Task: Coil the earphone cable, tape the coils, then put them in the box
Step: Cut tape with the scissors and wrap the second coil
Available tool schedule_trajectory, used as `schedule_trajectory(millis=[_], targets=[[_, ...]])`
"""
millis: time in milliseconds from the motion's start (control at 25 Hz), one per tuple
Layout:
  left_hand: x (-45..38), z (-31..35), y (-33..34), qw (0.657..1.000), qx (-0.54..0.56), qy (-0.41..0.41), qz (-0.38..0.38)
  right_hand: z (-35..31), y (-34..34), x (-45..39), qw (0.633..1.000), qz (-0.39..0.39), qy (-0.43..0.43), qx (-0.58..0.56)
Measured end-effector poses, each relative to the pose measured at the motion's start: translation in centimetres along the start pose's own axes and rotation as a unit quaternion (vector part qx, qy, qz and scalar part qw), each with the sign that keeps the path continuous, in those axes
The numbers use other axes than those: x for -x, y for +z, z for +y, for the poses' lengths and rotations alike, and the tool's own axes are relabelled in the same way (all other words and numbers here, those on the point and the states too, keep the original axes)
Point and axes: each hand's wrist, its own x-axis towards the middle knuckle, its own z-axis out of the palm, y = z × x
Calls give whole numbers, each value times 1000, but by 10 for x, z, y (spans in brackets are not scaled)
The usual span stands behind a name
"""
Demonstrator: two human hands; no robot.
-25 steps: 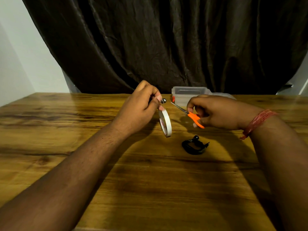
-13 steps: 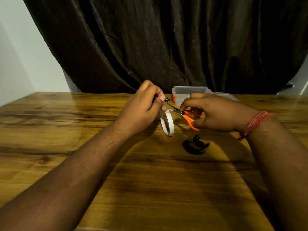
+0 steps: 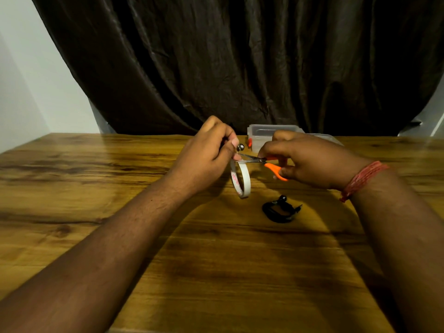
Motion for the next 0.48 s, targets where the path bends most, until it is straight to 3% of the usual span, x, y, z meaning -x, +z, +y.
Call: schedule_trajectory(millis=[480], targets=[[0,0,1,999,-37,8,9,-4,-4,1,1000,8,-11,19]])
